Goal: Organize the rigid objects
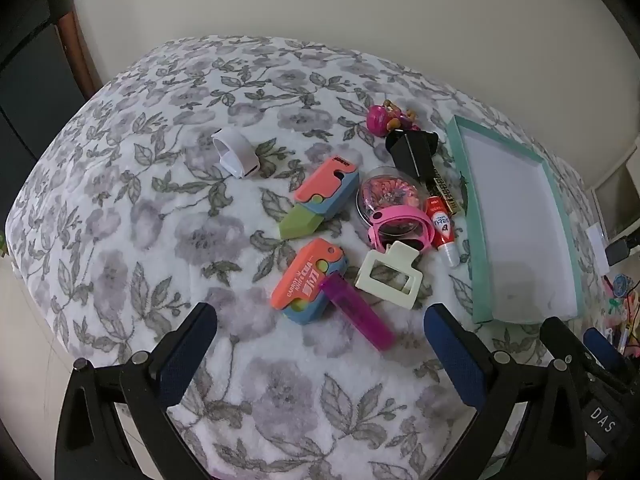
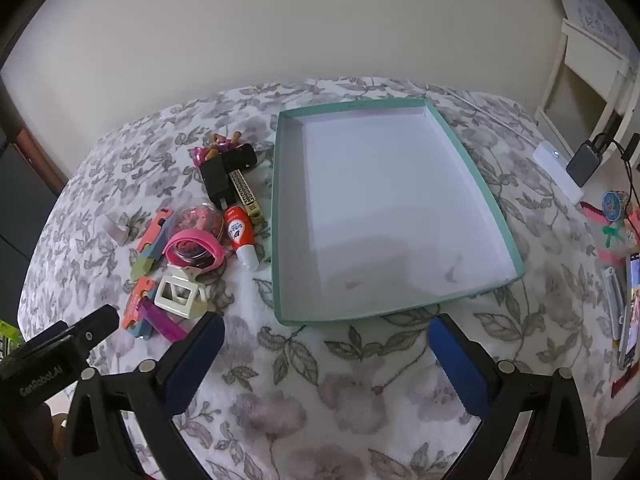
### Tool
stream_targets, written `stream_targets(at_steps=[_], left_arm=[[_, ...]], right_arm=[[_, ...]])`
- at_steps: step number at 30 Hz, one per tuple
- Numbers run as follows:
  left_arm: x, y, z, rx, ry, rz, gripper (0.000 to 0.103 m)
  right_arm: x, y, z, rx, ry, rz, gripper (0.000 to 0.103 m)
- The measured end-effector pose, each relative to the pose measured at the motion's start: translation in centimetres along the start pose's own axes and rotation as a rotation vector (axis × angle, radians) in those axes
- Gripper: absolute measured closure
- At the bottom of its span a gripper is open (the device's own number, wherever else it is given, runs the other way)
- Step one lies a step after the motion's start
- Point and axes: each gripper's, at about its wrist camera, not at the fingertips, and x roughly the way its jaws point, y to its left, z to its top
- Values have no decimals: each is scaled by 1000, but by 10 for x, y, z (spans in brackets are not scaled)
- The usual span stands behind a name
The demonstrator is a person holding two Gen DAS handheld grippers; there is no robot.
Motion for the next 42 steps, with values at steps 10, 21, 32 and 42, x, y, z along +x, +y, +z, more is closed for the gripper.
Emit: stream_targets(at_steps=[10,21,32,42], left_arm=[[2,0,-3,31,2,13,0],[1,10,-1,-45,1,-1,0],[-6,8,-2,-54,-7,-2,0],[-13,10,-3,-56,-22,12,0]], right_arm=[[-4,-1,-3,-1,5,4,0],[1,-2,1,10,24,3,0],[1,-2,1,11,24,7,0],[1,-1,0,10,29,8,0]])
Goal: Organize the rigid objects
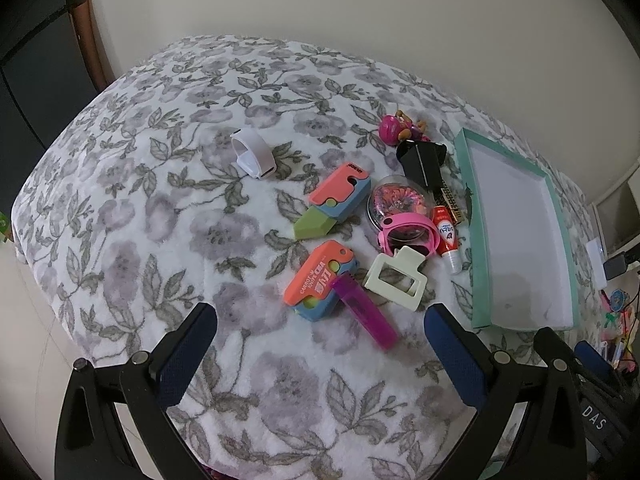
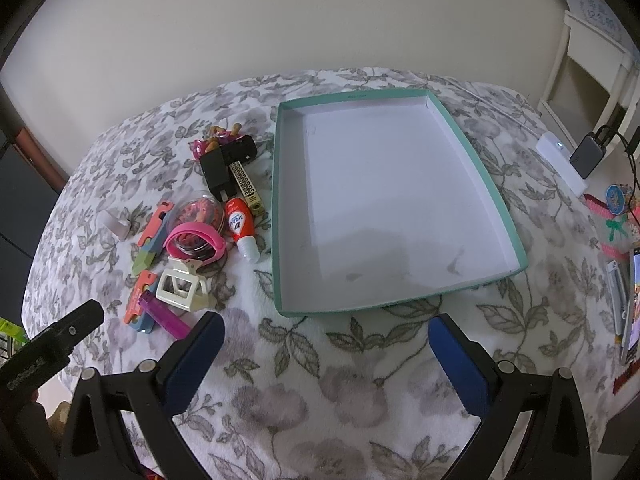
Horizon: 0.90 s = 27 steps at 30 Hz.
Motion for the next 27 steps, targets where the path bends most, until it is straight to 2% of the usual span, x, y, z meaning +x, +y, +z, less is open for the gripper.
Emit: stream_targets(at_steps=[10,22,27], left_arm=[[-6,0,0,8,-12,25,0],[-3,1,0,4,-1,21,0],[9,10,5,-39,31,42,0]], right_arm=[[0,0,-1,-1,7,3,0],[0,1,-1,-5,12,9,0],[5,20,2,-69,7,58,0]])
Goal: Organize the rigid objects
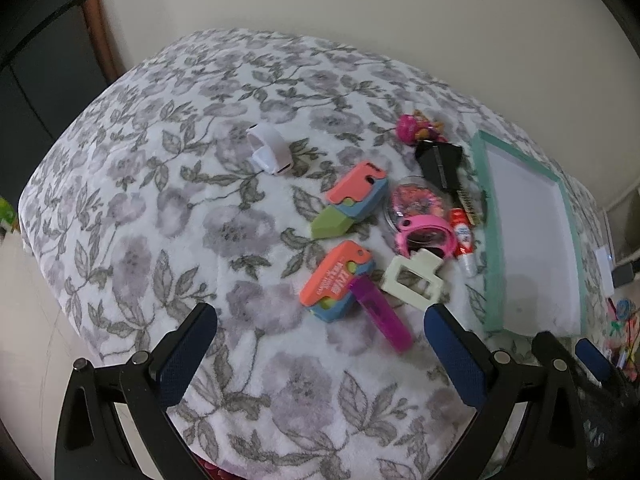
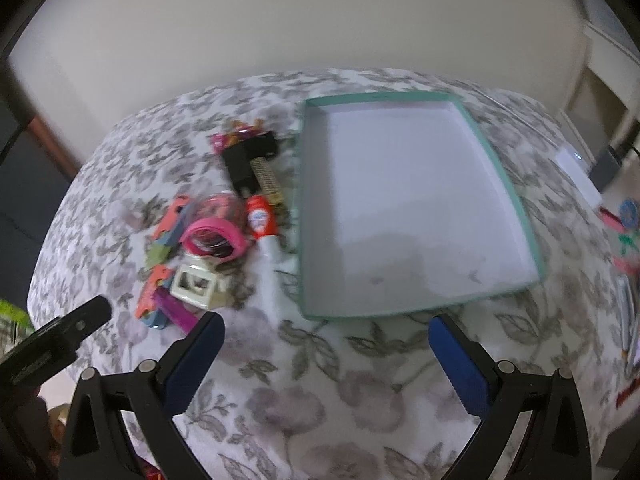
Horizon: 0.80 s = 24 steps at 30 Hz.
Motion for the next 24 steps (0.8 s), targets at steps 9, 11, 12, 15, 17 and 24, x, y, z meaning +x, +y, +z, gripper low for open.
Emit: stream_targets(at_steps=[9,11,12,15,17,24], left_arm=[[36,24,6,-102,81,40,0],[41,31,6,-137,92,48,0],[43,34,6,-149,95,53,0],[51,46,6,-201,112,76,0],[54,55,6,-243,117,85,0],[57,64,10,-279,104,85,0]], right_arm=[[31,52,4,-136,49,78,2],[40,66,2,-187,63,80,2],[43,71,2,-207,71,80,2],[57,88,0,-264,96,68,2],[66,97,-2,-294,116,63,2],[93,119,-9,-356,181,73,2]])
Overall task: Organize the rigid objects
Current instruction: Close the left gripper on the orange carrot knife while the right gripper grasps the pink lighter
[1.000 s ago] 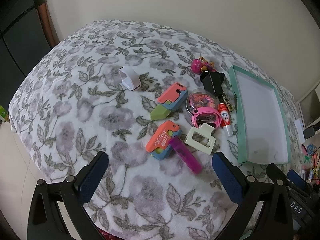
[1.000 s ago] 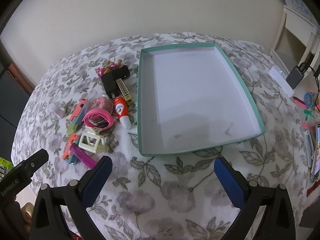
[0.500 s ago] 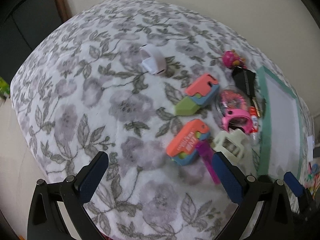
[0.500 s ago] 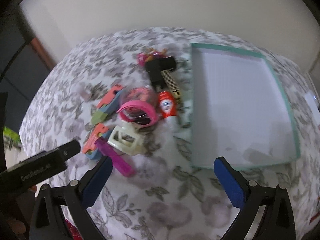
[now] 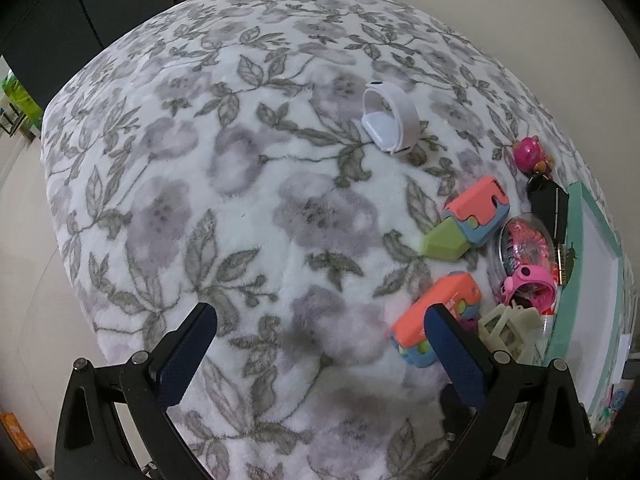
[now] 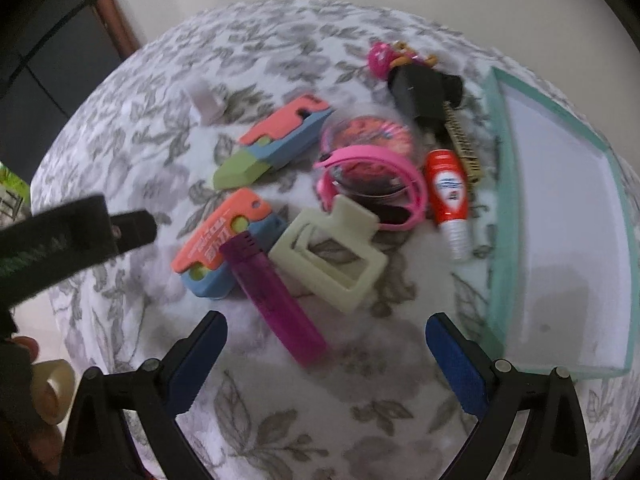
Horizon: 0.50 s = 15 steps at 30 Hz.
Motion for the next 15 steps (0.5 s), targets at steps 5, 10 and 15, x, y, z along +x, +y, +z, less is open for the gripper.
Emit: stream_targets(at_steps=[5,10,15], left_arm=[[1,-10,2,37,-20,-30,0],[2,-25,2,98,-31,-73,0],[1,-42,-1,179,-59,-101,0]], right_arm=[[14,-2,4,18,11,-4,11],[11,-19,6,96,-11,15,21],[8,-37,4,158,-8,40,35]])
